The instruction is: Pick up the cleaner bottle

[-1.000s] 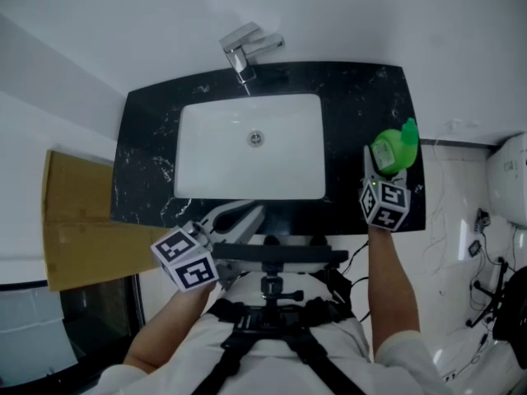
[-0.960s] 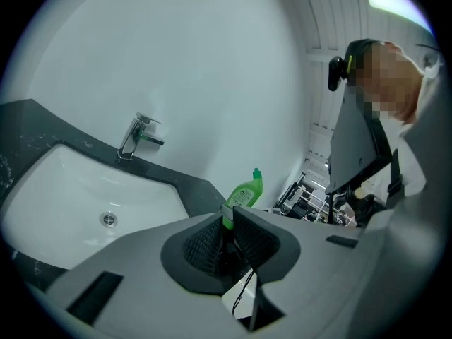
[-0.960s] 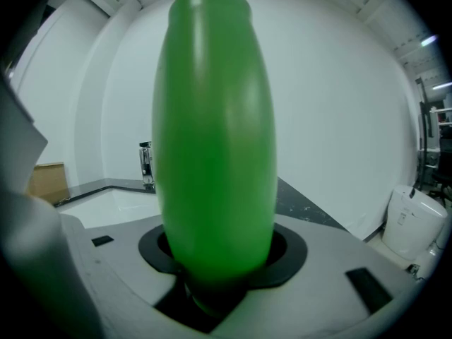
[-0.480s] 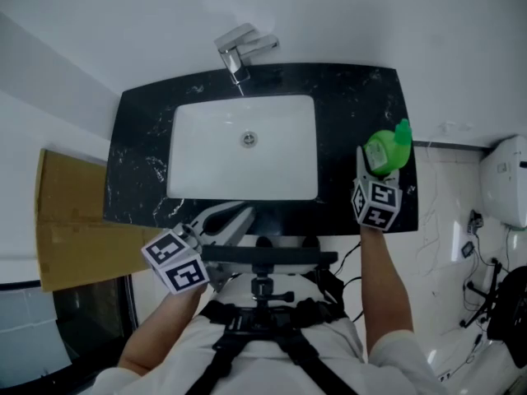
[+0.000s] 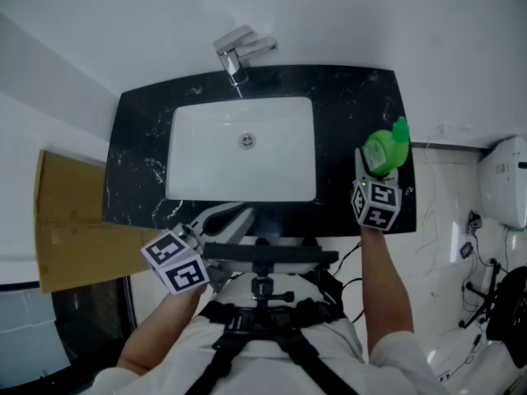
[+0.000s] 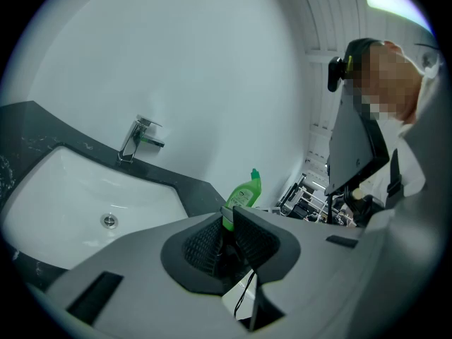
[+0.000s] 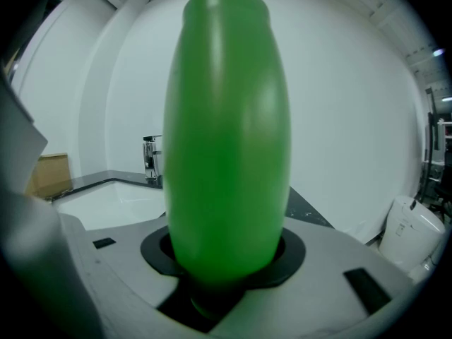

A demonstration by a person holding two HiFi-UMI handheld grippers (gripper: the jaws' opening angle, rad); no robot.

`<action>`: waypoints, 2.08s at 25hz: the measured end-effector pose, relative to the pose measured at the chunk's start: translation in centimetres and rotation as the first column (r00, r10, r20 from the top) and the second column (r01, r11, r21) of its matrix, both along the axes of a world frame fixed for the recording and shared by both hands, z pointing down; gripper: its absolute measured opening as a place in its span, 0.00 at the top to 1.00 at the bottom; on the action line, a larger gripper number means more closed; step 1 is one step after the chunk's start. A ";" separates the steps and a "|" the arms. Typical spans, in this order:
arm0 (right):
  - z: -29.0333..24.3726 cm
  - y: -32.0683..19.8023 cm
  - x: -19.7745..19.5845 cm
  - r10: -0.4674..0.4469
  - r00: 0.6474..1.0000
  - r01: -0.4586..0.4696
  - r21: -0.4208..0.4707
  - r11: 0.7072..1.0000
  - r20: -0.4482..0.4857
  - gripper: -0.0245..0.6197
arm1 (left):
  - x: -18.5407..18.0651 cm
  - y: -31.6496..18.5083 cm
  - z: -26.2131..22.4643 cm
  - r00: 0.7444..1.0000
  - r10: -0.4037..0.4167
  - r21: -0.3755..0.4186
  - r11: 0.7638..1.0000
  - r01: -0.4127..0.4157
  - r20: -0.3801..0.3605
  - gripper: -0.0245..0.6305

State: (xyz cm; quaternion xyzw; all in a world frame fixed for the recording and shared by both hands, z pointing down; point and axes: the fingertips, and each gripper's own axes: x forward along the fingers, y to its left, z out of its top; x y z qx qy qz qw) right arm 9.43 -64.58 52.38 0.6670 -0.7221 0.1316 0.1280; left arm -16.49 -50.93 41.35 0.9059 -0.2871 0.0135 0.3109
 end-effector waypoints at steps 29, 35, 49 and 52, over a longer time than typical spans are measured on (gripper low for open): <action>-1.1 0.1 -0.5 -0.053 0.998 0.052 -0.026 0.998 -0.033 0.69 | 0.0 -0.4 -0.5 0.999 -0.021 0.021 1.000 0.022 -0.032 0.89; -1.6 0.5 0.0 -0.054 0.997 0.052 -0.027 0.998 -0.049 0.69 | 0.5 -0.6 -0.5 0.999 -0.013 0.028 1.000 0.014 -0.049 0.89; -3.1 0.9 -0.6 -0.068 0.995 0.067 -0.019 0.998 -0.077 0.69 | 0.3 -0.7 -0.7 0.998 -0.003 0.036 0.999 0.006 -0.070 0.89; -3.5 1.0 -0.6 -0.073 0.994 0.072 -0.019 0.997 -0.084 0.69 | 0.4 -0.7 -0.7 0.997 -0.002 0.036 0.999 0.005 -0.072 0.89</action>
